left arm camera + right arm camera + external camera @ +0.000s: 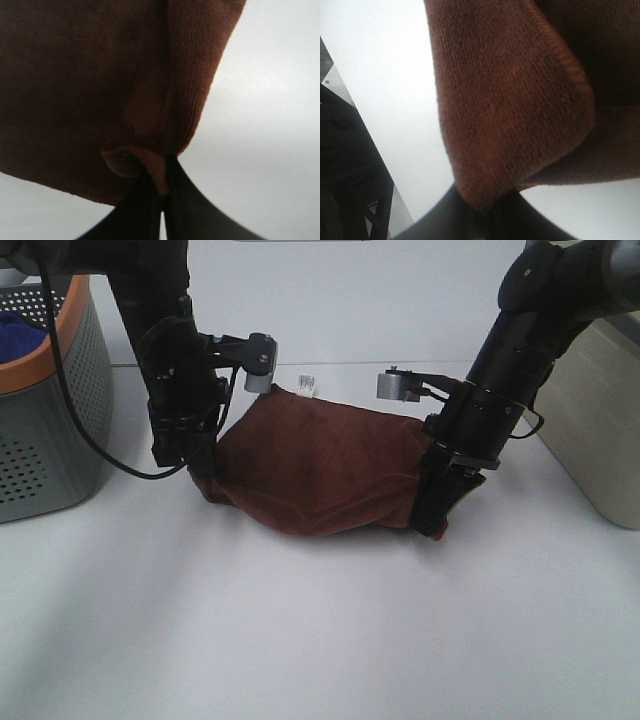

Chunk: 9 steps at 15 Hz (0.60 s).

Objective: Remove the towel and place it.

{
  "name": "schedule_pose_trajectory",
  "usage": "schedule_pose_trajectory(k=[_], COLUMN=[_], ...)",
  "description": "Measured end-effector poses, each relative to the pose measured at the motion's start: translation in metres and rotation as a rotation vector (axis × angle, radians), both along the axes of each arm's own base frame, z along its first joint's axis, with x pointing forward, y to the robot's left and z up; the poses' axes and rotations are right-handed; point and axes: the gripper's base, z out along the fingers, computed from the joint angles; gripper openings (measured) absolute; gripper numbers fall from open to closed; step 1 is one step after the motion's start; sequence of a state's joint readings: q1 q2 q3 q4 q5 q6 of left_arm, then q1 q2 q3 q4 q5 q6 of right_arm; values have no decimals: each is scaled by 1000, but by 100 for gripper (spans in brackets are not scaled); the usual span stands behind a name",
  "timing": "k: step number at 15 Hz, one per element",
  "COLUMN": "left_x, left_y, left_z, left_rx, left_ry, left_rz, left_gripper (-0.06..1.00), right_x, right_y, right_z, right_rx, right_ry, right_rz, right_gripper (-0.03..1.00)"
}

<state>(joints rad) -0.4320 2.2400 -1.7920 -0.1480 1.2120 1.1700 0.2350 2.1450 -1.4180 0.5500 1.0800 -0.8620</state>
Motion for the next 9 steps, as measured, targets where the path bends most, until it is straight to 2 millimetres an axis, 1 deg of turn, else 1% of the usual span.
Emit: schedule_pose_trajectory(k=[3, 4, 5, 6, 8, 9], left_x=[-7, -8, -8, -8, -8, -8], left_y=[5, 6, 6, 6, 6, 6], left_z=[-14, -15, -15, -15, -15, -15], left_rx=[38, 47, 50, 49, 50, 50], left_ry=[43, 42, 43, 44, 43, 43], left_rz=[-19, -26, -26, -26, -26, -26], left_gripper=[0, 0, 1, 1, 7, 10], right_x=[-1, -2, -5, -7, -9, -9], right_y=[-1, -2, -2, -3, -3, -3], right_z=[-2, -3, -5, -7, -9, -9], right_rx=[-21, -26, -32, -39, -56, -59], right_ry=[9, 17, 35, 54, 102, 111], right_rz=[-4, -10, -24, -44, -130, -150], right_gripper=[1, 7, 18, 31, 59, 64])
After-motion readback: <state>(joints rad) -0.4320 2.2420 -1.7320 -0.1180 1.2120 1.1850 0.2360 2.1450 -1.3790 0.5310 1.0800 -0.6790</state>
